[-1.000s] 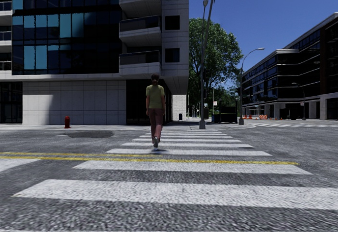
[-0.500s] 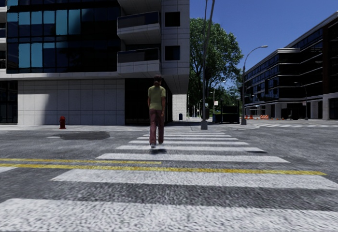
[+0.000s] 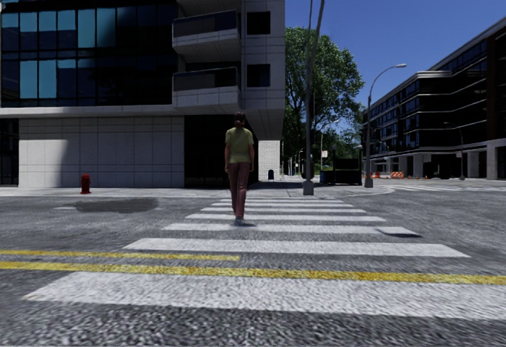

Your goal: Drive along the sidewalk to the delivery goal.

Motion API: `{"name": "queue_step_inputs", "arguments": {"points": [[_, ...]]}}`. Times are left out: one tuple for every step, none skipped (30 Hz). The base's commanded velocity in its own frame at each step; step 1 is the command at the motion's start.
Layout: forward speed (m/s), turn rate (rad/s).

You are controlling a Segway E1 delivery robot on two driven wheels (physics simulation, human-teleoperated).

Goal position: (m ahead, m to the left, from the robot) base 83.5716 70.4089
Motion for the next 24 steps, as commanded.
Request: {"name": "queue_step_inputs", "arguments": {"points": [[1.06,0.00],[1.06,0.00],[1.06,0.00],[1.06,0.00],[1.06,0.00],[1.06,0.00],[1.06,0.00],[1.06,0.00],[1.06,0.00],[1.08,0.00],[1.08,0.00],[1.12,0.00],[1.17,0.00],[1.20,0.00],[1.20,0.00],[1.21,0.00],[1.21,0.00],[1.21,0.00],[1.21,0.00],[1.21,0.00],[1.21,0.00],[1.21,0.00],[1.21,0.00],[1.21,0.00]]}}
